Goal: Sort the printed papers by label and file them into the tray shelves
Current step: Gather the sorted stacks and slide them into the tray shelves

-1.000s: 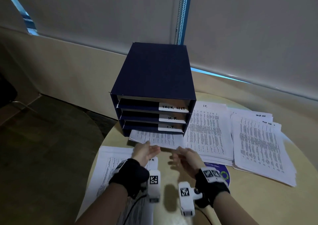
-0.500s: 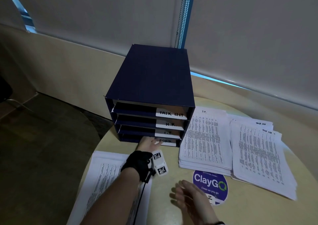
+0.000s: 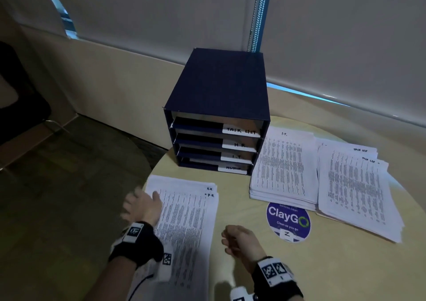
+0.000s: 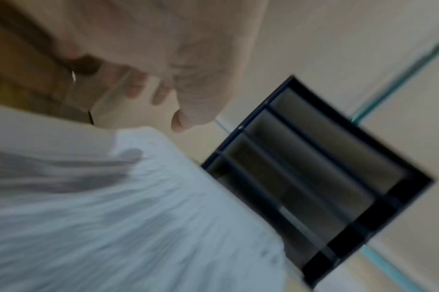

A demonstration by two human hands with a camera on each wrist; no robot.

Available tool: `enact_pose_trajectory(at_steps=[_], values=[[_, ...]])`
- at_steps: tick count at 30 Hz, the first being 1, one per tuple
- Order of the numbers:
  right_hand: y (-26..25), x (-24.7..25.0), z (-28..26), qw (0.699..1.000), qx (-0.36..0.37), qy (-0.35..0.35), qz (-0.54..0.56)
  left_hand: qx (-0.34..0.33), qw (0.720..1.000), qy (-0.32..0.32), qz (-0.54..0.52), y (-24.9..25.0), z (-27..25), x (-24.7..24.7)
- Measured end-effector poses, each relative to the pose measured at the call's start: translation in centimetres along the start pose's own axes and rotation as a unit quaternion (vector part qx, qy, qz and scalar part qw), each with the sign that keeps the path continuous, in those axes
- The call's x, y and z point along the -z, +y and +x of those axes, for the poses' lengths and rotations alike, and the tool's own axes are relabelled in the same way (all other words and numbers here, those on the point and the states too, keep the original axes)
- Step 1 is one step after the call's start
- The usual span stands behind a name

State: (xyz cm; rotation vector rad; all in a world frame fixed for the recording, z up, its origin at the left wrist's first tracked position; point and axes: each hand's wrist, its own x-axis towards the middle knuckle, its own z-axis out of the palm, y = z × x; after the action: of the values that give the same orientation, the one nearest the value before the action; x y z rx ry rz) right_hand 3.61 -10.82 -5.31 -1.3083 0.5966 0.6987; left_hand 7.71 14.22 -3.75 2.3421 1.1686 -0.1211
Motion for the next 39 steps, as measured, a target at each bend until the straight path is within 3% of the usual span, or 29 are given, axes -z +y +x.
enact_pose_trajectory(at_steps=[3,8,16,19,21,23,26,27,32,36,39], values=[[0.7,-1.7,0.1,0.999,0.004,-0.002,-0.046,0.030,0.997,-0.066,0.014,-3.9,-1.4,-1.6],[0.7,-3.6,0.6,0.994,-0.004,0.024,-0.105,-0.018,0.993,-0.043,0.107,-4.7,-4.1,-3.5],[0.5,-0.2,-1.3,0.968,-0.016,0.117,-0.223,-0.005,0.992,-0.119,0.028,-2.6,-8.3,-5.0],[-0.4,0.6,-4.3,0.967,0.085,0.116,-0.212,-0.010,0.989,-0.140,-0.050,-2.4,-8.9,-5.5],[-1.0,1.6,-6.4,0.969,0.159,0.076,-0.172,-0.010,0.982,-0.153,-0.106,-2.1,-9.1,-5.3],[-2.3,3.0,-8.1,0.967,0.200,0.045,-0.150,-0.018,0.958,-0.186,-0.216,-1.5,-8.9,-4.6],[-4.6,5.7,-9.6,0.960,0.247,0.028,-0.129,-0.072,0.845,-0.323,-0.419,0.9,-9.7,-1.9],[-5.3,6.5,-9.9,0.960,0.255,0.030,-0.114,-0.110,0.828,-0.336,-0.436,2.0,-10.3,-0.8],[-7.6,7.0,-11.4,0.946,0.321,0.033,-0.019,-0.262,0.831,-0.213,-0.442,6.5,-14.1,1.1],[-7.2,6.2,-11.4,0.922,0.378,0.053,0.066,-0.313,0.856,-0.142,-0.387,6.2,-17.7,-1.3],[-6.8,6.7,-11.5,0.916,0.392,0.070,0.057,-0.334,0.850,-0.110,-0.392,5.9,-19.1,-2.0]])
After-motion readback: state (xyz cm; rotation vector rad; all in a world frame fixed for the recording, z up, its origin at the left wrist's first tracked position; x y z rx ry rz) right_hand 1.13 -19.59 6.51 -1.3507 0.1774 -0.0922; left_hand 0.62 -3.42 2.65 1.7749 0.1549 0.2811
